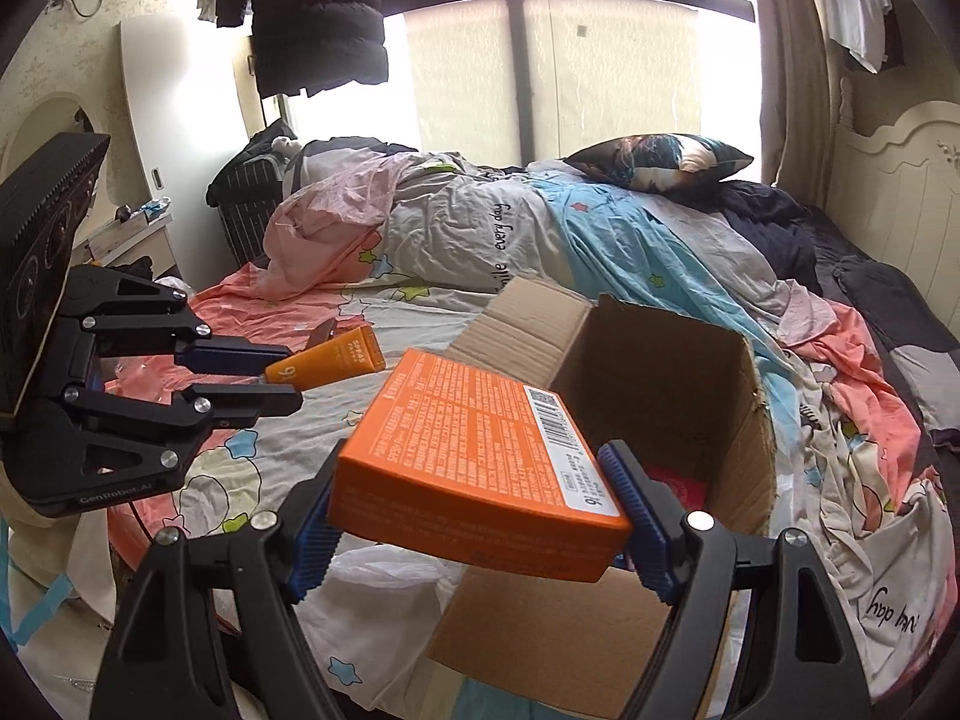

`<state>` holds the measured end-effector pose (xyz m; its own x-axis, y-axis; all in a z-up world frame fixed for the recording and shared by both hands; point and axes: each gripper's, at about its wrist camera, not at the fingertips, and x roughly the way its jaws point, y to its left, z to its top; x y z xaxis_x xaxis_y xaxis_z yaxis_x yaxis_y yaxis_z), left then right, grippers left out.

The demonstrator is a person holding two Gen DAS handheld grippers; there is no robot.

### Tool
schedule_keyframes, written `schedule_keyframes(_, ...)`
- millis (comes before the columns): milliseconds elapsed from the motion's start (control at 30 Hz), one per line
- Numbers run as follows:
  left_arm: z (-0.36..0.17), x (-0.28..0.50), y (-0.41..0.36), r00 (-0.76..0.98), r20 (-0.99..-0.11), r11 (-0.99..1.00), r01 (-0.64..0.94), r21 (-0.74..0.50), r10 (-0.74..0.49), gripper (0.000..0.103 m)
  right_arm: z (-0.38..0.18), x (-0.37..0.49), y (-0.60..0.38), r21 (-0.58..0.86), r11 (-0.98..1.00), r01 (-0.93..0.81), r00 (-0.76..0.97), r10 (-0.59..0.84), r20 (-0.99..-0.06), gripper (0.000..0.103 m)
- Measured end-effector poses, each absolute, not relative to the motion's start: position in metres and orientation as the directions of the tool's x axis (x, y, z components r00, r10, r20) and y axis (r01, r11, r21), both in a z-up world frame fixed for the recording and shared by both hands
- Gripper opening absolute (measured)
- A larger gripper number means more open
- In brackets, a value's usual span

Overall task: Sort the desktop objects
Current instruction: 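Carry the orange box and orange tube over the cardboard box with both tools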

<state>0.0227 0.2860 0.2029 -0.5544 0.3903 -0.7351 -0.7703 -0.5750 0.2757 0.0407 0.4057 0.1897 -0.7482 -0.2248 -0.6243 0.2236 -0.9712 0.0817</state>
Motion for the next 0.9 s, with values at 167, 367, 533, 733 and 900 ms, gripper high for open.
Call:
schedule_keyframes(167,0.199,0.022,0.310,-0.528,-0.746,-0.549,-0.794,0.262,0.407,0.016,0.186,0.047,0.427,0.086,-0.979,0.186,-0.752,-0.198,-0.629,0.077)
schedule_keyframes(367,0.188,0.021,0.336,-0.495,-0.760,-0.515,-0.820,0.249,0.421,0.016,0.182,0.052,0.447,0.084,-0.985,0.153,-0.751,-0.171,-0.638,0.077)
schedule_keyframes(533,0.181,0.017,0.352,-0.470,-0.771,-0.503,-0.834,0.228,0.430,0.016,0.176,0.051,0.463,0.087,-0.988,0.125,-0.746,-0.151,-0.648,0.077)
schedule_keyframes(733,0.174,0.015,0.366,-0.450,-0.777,-0.485,-0.847,0.216,0.440,0.016,0.168,0.046,0.477,0.096,-0.990,0.106,-0.739,-0.143,-0.658,0.077)
schedule_keyframes(900,0.170,0.011,0.375,-0.438,-0.781,-0.479,-0.853,0.205,0.445,0.016,0.160,0.040,0.486,0.102,-0.991,0.090,-0.733,-0.135,-0.666,0.077)
